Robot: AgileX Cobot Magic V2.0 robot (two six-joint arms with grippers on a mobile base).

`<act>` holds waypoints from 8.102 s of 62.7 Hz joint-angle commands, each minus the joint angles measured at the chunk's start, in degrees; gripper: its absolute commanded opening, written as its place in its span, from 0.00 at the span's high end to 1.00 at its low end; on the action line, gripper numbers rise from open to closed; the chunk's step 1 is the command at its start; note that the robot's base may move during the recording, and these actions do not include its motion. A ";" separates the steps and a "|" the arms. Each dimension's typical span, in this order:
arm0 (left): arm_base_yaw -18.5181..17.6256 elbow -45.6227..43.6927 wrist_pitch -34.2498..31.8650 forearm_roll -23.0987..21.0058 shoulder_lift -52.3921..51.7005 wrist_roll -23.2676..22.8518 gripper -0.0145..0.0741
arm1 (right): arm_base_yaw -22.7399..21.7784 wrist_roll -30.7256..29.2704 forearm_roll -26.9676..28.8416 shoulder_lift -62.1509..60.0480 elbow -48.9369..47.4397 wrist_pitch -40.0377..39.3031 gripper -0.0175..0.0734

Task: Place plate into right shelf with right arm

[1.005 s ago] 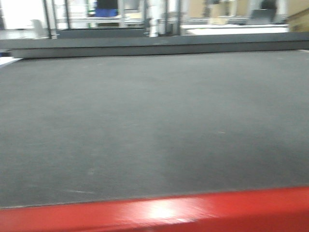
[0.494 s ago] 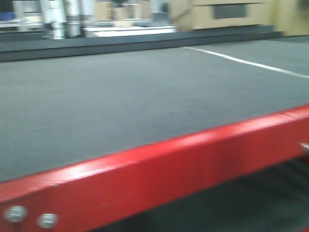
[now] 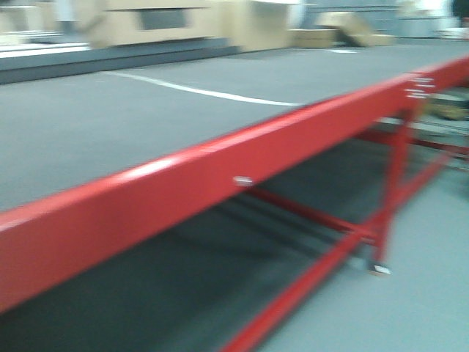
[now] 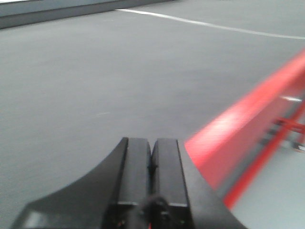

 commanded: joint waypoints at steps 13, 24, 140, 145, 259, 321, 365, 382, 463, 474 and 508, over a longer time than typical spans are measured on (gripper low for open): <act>-0.38 0.42 -4.78 -0.45 -0.65 -0.16 0.89 | -0.17 -0.18 -0.91 0.57 -1.52 -5.71 0.77; -0.38 0.42 -4.78 -0.45 -0.65 -0.16 0.89 | -0.17 -0.18 -0.91 0.57 -1.52 -5.71 0.77; -0.49 0.42 -4.80 -0.45 -0.39 -0.16 0.89 | -0.17 -0.18 -0.91 1.06 -1.52 -5.34 0.77; -0.49 0.42 -4.80 -0.45 -0.39 -0.16 0.89 | -0.17 -0.18 -0.91 1.06 -1.52 -5.34 0.77; -0.36 0.42 -4.80 -0.45 -0.64 -0.16 0.89 | -0.17 -0.18 -0.91 1.06 -1.52 -5.20 0.77; -0.36 0.42 -4.80 -0.45 -0.64 -0.16 0.89 | -0.17 -0.18 -0.91 1.06 -1.52 -5.20 0.77; -0.36 0.42 -4.80 -0.45 -0.64 -0.16 0.89 | -0.17 -0.18 -0.91 1.06 -1.52 -5.20 0.77; -0.36 0.42 -4.80 -0.45 -0.64 -0.16 0.89 | -0.17 -0.18 -0.91 1.06 -1.52 -5.20 0.77; -0.36 0.42 -4.80 -0.45 -0.64 -0.16 0.89 | -0.17 -0.13 -0.85 1.06 -1.52 -5.63 0.77; -0.36 0.42 -4.80 -0.45 -0.64 -0.16 0.89 | -0.17 0.18 0.55 2.41 -5.46 -5.50 0.77; -0.36 0.42 -4.80 -0.45 -0.64 -0.16 0.89 | -0.17 0.18 -0.16 39.35 -46.09 14.24 0.77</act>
